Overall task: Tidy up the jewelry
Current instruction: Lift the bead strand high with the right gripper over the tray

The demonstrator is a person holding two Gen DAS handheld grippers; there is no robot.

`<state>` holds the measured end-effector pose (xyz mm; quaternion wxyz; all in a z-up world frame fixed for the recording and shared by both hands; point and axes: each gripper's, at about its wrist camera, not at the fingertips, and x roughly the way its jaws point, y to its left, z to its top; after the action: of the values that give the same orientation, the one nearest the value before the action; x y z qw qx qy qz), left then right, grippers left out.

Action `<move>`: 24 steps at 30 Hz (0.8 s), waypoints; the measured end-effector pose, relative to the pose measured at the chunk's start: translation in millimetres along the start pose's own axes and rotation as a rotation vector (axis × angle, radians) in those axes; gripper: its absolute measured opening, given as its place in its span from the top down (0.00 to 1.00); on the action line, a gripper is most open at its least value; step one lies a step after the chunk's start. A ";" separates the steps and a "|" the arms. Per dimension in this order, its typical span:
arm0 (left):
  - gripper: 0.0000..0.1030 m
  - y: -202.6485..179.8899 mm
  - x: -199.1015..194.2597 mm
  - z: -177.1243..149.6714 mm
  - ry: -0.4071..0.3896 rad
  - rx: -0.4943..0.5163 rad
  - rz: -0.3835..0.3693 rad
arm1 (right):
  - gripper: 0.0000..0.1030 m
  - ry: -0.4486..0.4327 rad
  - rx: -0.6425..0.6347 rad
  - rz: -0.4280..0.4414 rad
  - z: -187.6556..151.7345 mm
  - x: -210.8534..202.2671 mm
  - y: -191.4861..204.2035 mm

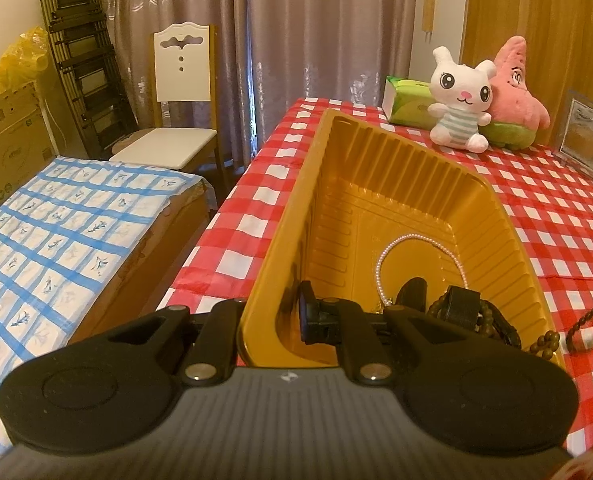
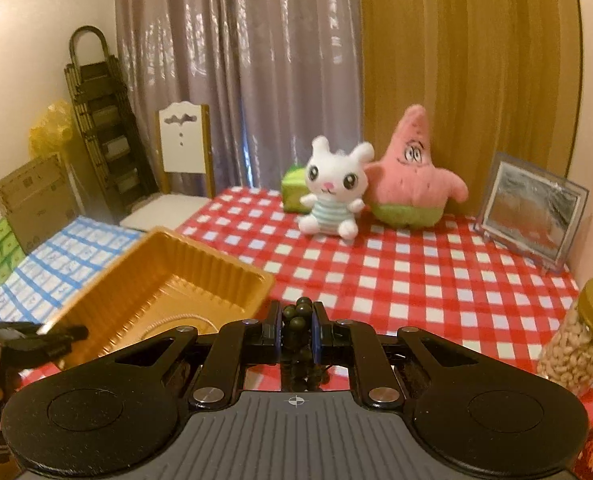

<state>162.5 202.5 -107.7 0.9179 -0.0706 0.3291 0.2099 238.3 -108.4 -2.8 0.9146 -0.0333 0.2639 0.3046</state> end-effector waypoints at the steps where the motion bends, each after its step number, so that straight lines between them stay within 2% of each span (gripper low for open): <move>1: 0.90 0.7 0.1 0.0 -0.001 0.000 -0.002 | 0.86 -0.005 -0.005 0.003 3.3 -2.2 2.0; 9: 0.90 1.4 2.1 1.2 -0.002 -0.001 -0.012 | 0.86 -0.034 -0.036 0.018 22.5 -10.8 18.5; 15: 0.90 1.0 3.0 3.0 -0.010 -0.003 -0.025 | 0.86 -0.035 -0.059 0.063 35.0 -12.0 34.3; 24: 0.91 2.3 0.2 3.9 -0.016 -0.004 -0.040 | 0.86 -0.131 -0.076 0.215 72.0 -3.9 75.8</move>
<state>163.9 205.6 -104.7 0.9245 -0.0774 0.3197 0.1929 225.4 -32.9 68.5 0.8900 -0.0197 0.1938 0.4122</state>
